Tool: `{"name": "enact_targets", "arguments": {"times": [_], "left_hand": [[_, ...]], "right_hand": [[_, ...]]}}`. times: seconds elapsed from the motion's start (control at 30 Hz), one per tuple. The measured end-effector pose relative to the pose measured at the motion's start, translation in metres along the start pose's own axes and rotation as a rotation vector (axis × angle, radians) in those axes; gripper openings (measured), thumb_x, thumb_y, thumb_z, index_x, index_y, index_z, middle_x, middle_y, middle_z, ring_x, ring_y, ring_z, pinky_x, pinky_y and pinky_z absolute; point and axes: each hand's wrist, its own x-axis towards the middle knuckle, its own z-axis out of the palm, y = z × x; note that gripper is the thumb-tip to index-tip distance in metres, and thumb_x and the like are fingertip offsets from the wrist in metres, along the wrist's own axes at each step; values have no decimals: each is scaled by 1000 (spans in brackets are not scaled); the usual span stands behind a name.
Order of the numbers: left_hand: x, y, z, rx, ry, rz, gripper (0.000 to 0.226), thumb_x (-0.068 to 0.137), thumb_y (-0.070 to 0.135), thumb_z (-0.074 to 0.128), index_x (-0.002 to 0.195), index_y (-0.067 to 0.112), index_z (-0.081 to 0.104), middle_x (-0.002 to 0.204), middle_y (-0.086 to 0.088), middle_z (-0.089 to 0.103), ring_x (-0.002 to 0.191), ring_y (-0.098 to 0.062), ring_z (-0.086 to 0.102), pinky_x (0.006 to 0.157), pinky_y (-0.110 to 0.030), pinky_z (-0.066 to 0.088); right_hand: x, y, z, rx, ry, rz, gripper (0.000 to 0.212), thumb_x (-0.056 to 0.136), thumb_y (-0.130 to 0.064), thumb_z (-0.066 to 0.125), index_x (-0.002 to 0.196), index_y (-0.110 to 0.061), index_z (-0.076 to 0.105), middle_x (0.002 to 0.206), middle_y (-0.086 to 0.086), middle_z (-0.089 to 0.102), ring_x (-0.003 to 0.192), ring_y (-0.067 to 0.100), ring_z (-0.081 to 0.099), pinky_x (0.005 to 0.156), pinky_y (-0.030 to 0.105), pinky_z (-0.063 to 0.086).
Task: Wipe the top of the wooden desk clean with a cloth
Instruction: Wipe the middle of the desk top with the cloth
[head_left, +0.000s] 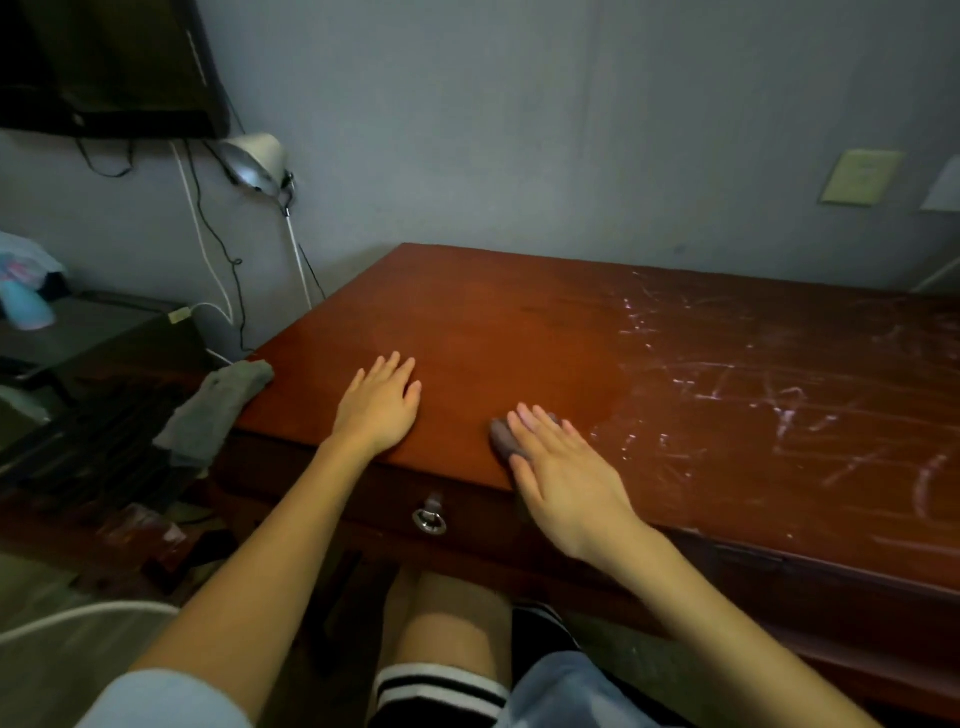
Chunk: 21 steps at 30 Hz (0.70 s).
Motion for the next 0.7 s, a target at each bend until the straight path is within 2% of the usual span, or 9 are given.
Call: {"name": "enact_targets", "arguments": {"times": [0.13,0.3,0.4,0.53,0.6,0.63,0.7], "left_hand": [[-9,5,1,-4,1,-24,52,104,37,19,154,20,16,161,0,9,148,-17,5,120,-36,4],[-11,6,2,2,11,-41,52,104,36,19,153,21,16,161,1,10,148,-16,6,120,-36,4],[-11,7,2,11,22,-46,51,104,35,22,153,20,19,161,0,12,148,-17,8,119,-36,6],[-11,5,3,12,26,-39,51,104,34,23,153,20,21,160,0,14,148,-17,10,119,-36,7],[-11,5,2,17,24,-37,51,104,34,23,153,20,20,160,-1,13,148,-17,10,119,-36,7],[-11,5,2,18,16,-36,51,104,35,22,153,20,19,160,-1,13,148,-18,9,119,-36,7],[-13,6,1,23,-6,-37,52,104,37,20,153,20,17,161,-1,10,148,-18,7,120,-36,6]], "right_hand": [[16,19,-4,27,-68,134,53,104,-32,18,152,-13,10,161,3,4,148,14,-1,117,27,-4],[75,-8,11,-18,-122,237,59,101,-30,19,151,-3,5,160,12,0,148,21,-3,120,32,-3],[88,-33,20,-2,-122,160,59,100,-29,21,151,-1,6,160,14,1,148,22,-3,120,34,-4],[59,-47,17,21,-52,1,58,101,-29,24,151,-2,10,159,13,5,148,21,1,120,32,-4],[28,-42,16,48,-7,-43,57,101,-29,27,150,-3,15,159,13,12,148,21,7,118,30,-5],[12,-36,18,27,38,-50,56,99,-29,29,149,-3,23,157,13,21,147,22,16,117,30,-2],[-21,-22,16,-59,96,20,56,90,-32,32,137,-6,48,144,11,46,135,20,42,113,34,16]]}}
